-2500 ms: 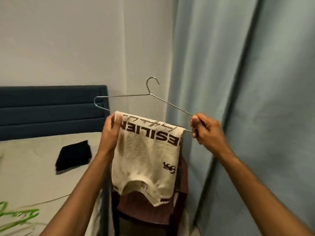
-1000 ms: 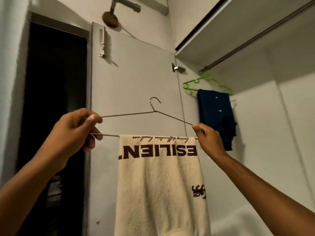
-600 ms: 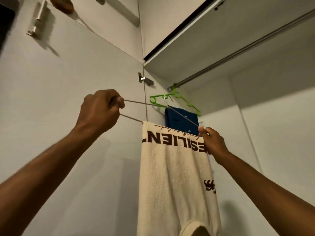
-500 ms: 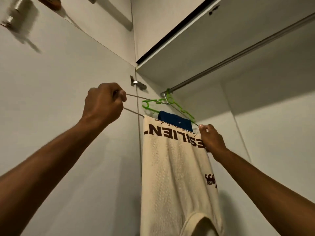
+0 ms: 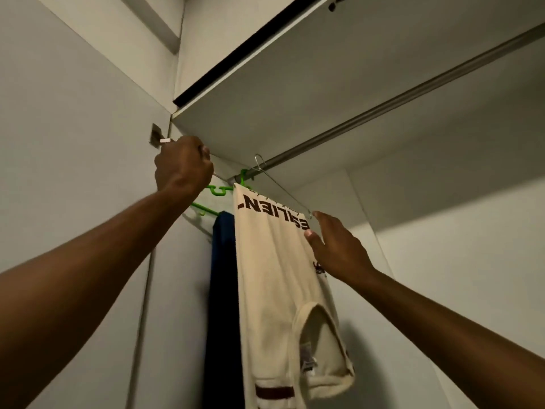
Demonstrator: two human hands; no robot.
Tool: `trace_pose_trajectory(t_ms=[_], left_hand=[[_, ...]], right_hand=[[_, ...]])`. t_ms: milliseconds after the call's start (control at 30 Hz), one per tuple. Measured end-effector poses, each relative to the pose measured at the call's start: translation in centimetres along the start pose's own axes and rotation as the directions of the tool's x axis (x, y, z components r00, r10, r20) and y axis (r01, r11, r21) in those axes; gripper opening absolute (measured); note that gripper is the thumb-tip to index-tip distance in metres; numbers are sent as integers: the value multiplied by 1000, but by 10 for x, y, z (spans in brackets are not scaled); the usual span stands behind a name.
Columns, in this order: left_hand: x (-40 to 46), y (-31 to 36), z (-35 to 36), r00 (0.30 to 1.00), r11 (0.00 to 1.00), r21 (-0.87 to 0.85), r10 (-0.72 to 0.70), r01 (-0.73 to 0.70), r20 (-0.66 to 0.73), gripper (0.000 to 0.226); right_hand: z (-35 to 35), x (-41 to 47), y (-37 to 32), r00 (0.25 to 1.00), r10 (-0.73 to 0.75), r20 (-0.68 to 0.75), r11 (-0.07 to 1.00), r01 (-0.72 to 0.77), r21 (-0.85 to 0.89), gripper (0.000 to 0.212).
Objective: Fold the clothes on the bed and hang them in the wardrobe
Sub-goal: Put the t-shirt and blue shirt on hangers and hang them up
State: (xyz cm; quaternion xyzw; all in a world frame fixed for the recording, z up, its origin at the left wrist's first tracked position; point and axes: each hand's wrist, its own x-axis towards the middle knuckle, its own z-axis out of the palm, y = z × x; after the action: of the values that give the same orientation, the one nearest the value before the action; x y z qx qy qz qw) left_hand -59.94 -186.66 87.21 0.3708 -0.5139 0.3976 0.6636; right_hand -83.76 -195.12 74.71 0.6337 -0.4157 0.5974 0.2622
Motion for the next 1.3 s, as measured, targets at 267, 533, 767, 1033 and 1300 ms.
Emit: trace_pose_trajectory(t_ms=[267, 533, 767, 1033, 1300], left_hand=[[33, 13, 79, 987, 986, 46, -156, 158, -35, 27], [70, 17, 105, 998, 987, 149, -58, 53, 34, 26], [64, 2, 98, 993, 994, 101, 30, -42, 117, 28], [34, -18, 81, 993, 998, 8, 69, -70, 99, 62], [-65, -38, 31, 956, 944, 170, 262, -283, 134, 51]], right_hand=[[24, 57, 32, 989, -131, 71, 989, 135, -53, 48], [37, 84, 57, 982, -171, 75, 985, 173, -21, 44], [56, 76, 55, 985, -154, 73, 987, 149, 63, 44], [72, 54, 20, 979, -204, 8, 973, 202, 109, 47], [81, 8, -20, 960, -278, -44, 949, 281, 141, 46]])
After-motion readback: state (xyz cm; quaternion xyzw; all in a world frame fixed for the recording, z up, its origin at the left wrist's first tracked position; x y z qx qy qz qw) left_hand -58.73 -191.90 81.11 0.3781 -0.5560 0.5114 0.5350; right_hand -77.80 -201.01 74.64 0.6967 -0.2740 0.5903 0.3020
